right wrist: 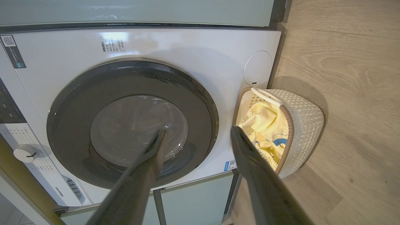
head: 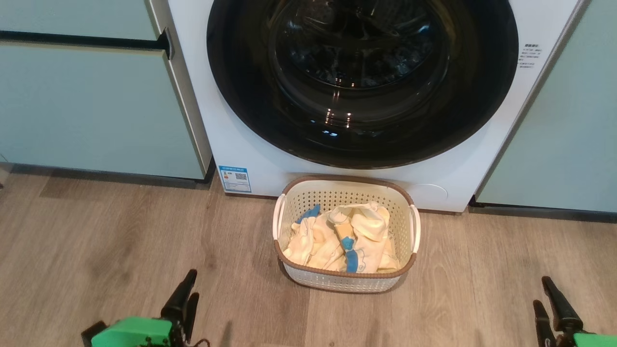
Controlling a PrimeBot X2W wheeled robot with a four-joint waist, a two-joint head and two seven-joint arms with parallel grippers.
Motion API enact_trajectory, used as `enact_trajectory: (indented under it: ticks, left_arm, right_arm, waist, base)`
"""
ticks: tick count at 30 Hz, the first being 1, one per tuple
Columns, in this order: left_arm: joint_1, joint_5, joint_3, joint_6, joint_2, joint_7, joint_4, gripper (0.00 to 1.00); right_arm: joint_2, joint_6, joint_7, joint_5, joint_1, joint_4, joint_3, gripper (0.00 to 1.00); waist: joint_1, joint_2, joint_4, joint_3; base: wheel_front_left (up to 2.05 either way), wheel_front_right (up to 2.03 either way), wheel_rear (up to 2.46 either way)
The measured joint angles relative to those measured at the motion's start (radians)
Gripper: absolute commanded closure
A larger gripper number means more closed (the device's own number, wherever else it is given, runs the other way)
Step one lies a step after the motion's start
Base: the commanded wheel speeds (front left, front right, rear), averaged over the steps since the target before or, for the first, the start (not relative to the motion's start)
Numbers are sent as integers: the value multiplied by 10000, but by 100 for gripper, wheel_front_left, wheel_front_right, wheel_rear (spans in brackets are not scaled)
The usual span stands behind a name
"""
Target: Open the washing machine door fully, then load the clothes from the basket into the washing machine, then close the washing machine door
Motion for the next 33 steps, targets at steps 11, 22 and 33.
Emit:
enact_trajectory:
  ticks: [11,22,33]
  left_arm:
    - [-196,1103,-105,0,10,-320,-311,0]
    - [-366,2560,-249,0,19,-617,-610,0]
    - [-571,4075,-290,-2,31,-905,-798,0]
  right_arm:
    - [0,0,-284,-1095,-25,-401,128,0]
    - [0,0,-644,-2579,-241,-790,339,0]
    - [0,0,-892,-4242,-428,-1070,610,0]
  waist:
    - [0,0,20,31]
    - [0,0,32,63]
    - [0,0,37,80]
  base:
    - [0,0,0]
    - [0,0,0]
    - [0,0,0]
